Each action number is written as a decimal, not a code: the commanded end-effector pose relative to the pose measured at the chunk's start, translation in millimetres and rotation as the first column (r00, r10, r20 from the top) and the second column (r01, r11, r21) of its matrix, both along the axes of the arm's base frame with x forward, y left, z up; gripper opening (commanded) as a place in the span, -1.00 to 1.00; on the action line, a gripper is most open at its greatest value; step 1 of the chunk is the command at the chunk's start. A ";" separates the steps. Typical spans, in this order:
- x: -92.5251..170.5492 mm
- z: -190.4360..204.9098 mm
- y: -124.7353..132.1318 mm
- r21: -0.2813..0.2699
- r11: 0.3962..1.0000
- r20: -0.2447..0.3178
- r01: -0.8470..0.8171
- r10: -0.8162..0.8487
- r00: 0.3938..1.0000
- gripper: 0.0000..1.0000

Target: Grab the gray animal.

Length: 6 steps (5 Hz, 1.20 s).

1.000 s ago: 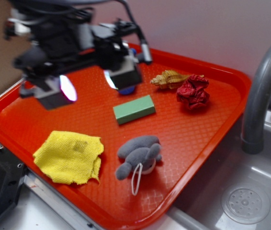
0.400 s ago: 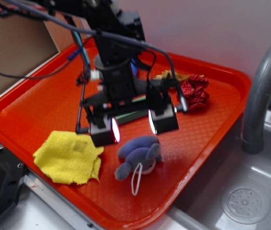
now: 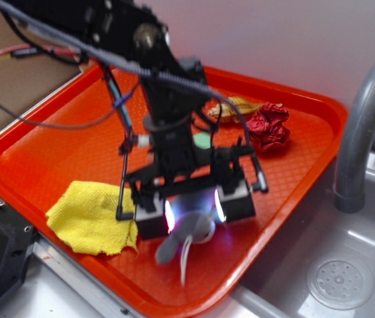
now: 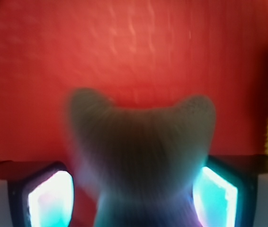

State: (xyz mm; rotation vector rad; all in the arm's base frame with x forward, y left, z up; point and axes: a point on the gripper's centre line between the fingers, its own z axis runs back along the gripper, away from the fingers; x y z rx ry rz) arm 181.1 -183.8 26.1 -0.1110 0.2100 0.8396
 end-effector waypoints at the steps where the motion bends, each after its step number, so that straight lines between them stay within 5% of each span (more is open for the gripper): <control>1: -8.1 5.4 -1.6 0.018 0.989 0.087 0.149 -0.151 0.985 -1.00; 2: 11.0 54.9 16.0 0.097 0.922 0.232 0.376 -0.388 0.892 -1.00; 3: 21.5 109.1 43.3 0.268 0.803 0.288 0.533 -0.594 0.751 -1.00; 4: 22.8 160.3 77.0 0.307 0.721 0.270 0.621 -0.692 0.670 -1.00; 5: 19.7 198.2 103.3 0.414 0.641 0.194 0.646 -0.756 0.625 -1.00; 6: 29.8 223.7 118.5 0.396 0.594 0.206 0.700 -0.801 0.562 -1.00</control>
